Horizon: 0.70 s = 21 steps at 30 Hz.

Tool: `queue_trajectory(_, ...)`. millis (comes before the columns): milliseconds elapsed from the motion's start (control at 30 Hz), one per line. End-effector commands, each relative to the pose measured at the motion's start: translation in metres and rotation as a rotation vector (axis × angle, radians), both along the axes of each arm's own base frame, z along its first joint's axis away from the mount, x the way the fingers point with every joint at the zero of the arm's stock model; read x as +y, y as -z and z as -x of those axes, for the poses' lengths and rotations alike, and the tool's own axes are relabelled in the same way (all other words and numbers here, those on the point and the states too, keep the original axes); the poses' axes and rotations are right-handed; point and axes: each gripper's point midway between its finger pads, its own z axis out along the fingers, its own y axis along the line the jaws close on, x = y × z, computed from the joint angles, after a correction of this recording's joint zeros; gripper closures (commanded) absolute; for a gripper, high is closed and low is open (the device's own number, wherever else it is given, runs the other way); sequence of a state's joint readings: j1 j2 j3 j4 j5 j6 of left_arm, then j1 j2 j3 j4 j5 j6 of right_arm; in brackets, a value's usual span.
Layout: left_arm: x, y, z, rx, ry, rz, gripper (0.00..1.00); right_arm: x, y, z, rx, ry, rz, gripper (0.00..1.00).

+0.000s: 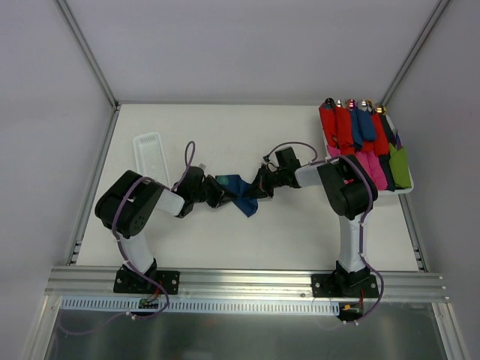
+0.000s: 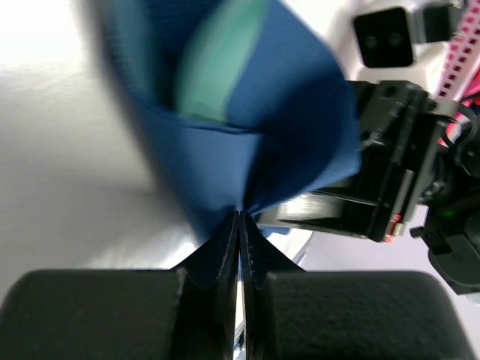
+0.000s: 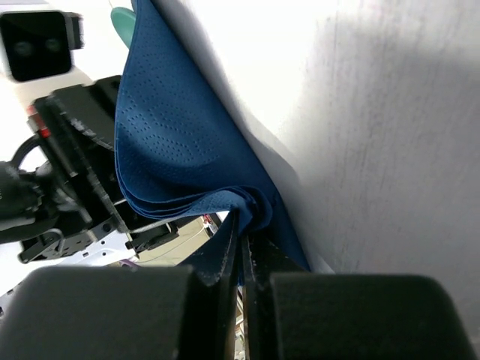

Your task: Place the utensils on the paper napkin and roll it up

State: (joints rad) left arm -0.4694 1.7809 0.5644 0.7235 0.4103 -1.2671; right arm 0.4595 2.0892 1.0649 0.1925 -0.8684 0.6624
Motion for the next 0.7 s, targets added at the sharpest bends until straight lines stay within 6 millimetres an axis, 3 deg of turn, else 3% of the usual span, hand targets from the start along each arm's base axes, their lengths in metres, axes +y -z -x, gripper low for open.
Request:
queue_trajectory(0, 0.007, 0.008, -0.005, 0.024, -0.066, 0.006, 1.00, -0.040, 0.056, 0.045, 0.389, 0.116, 0.232, 0.99)
queue_trajectory(200, 0.020, 0.033, 0.004, 0.122, -0.116, -0.065, 1.00, -0.029, 0.016, 0.033, 0.330, 0.114, 0.126, 1.00)
queue_trajectory(433, 0.021, 0.041, 0.005, 0.165, -0.121, -0.096, 1.00, -0.023, 0.015, 0.054, 0.366, 0.092, 0.127, 1.00)
queue_trajectory(667, 0.022, 0.045, 0.005, 0.185, -0.124, -0.115, 1.00, -0.011, 0.007, 0.056, 0.366, 0.068, 0.113, 1.00)
